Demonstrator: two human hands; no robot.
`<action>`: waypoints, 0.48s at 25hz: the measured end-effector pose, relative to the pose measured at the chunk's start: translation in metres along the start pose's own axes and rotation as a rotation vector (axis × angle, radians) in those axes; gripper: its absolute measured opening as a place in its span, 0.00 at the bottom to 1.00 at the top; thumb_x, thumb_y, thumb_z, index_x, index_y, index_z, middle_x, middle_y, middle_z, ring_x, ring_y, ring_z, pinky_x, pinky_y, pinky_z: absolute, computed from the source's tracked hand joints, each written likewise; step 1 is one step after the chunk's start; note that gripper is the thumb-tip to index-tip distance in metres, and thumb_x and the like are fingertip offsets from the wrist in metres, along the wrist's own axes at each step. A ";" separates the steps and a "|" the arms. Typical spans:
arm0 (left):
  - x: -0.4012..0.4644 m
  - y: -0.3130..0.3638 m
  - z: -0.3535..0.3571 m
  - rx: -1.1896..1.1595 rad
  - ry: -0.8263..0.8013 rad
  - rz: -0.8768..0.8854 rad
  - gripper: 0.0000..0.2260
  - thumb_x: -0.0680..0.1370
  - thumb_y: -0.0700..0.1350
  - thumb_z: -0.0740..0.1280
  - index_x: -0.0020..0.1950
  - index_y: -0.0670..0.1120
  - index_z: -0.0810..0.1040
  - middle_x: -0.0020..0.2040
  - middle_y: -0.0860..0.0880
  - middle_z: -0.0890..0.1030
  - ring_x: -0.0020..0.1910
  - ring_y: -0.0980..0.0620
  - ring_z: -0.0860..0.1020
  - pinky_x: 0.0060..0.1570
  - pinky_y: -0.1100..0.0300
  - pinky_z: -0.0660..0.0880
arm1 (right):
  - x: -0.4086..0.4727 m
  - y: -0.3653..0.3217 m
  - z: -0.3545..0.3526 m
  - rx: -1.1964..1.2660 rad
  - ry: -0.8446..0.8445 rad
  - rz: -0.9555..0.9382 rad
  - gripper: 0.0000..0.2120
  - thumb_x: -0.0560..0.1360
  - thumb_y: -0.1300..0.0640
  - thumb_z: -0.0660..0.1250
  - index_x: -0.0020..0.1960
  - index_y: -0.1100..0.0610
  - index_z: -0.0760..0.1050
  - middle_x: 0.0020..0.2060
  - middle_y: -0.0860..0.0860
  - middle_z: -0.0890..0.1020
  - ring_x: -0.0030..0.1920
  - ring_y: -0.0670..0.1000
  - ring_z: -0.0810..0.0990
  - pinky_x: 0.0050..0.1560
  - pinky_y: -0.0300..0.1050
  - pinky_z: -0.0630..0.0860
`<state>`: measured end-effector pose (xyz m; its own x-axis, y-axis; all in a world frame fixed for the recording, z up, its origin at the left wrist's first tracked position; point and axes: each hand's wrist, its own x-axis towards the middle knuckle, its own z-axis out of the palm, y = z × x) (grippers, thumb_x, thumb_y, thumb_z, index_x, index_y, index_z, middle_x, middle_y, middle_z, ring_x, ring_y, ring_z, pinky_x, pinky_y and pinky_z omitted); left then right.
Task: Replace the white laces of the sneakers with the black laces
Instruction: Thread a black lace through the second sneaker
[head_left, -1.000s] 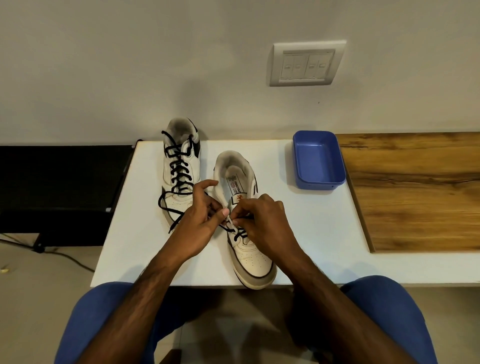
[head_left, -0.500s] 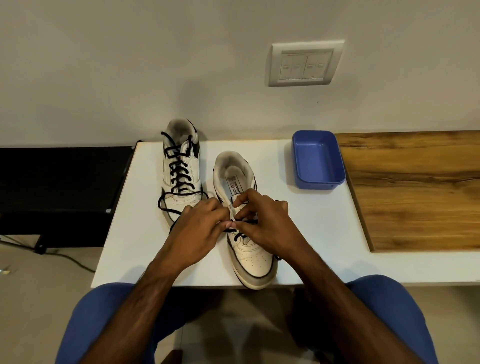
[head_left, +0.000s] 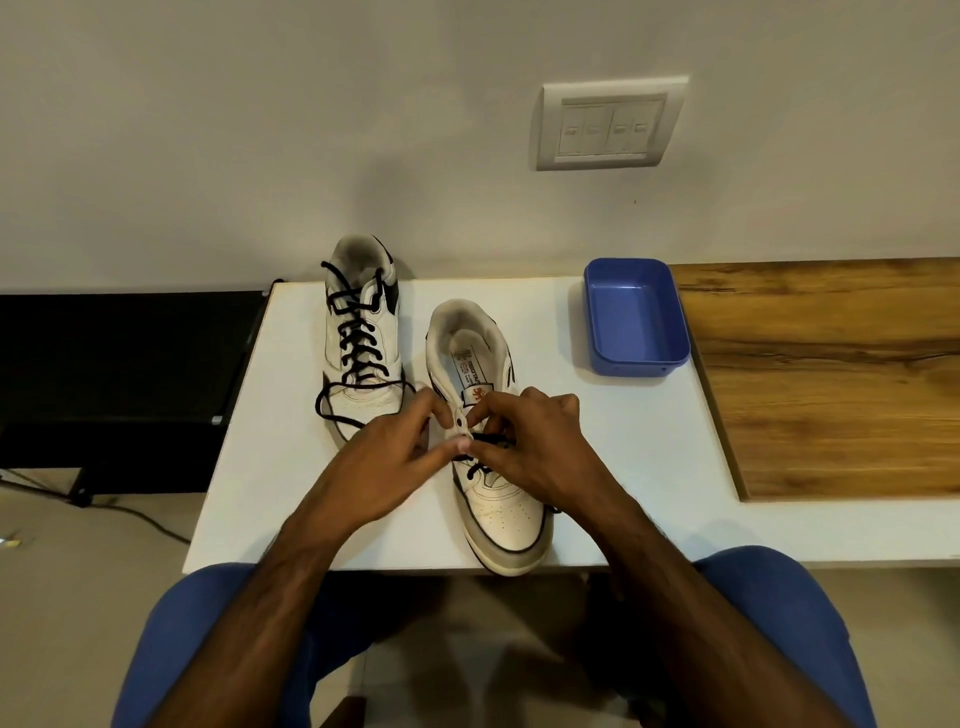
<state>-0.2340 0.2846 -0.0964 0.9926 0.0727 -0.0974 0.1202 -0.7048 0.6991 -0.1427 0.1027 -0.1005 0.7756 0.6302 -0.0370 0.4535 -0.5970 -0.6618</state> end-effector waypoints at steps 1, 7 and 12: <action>0.002 -0.001 0.003 0.096 -0.012 0.040 0.12 0.79 0.63 0.63 0.50 0.56 0.71 0.30 0.53 0.73 0.30 0.55 0.71 0.31 0.62 0.65 | 0.000 0.000 0.000 -0.016 0.002 -0.001 0.11 0.74 0.43 0.73 0.55 0.42 0.78 0.37 0.36 0.76 0.50 0.40 0.72 0.57 0.47 0.58; 0.006 -0.001 0.000 -0.089 0.052 0.135 0.12 0.78 0.58 0.62 0.44 0.52 0.77 0.43 0.55 0.76 0.43 0.54 0.76 0.44 0.54 0.74 | 0.001 0.001 -0.001 -0.038 0.008 -0.007 0.12 0.74 0.41 0.72 0.55 0.43 0.80 0.44 0.40 0.84 0.52 0.41 0.75 0.56 0.45 0.54; 0.004 0.011 -0.032 -1.139 0.449 0.074 0.09 0.79 0.44 0.60 0.39 0.46 0.70 0.45 0.47 0.80 0.41 0.50 0.75 0.39 0.59 0.71 | 0.001 0.004 -0.002 -0.023 -0.001 -0.012 0.11 0.75 0.43 0.72 0.55 0.44 0.80 0.44 0.41 0.84 0.49 0.39 0.72 0.56 0.44 0.54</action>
<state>-0.2284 0.2997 -0.0663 0.8887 0.4541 0.0638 -0.2131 0.2857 0.9343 -0.1393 0.1001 -0.1013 0.7698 0.6376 -0.0297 0.4727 -0.6007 -0.6447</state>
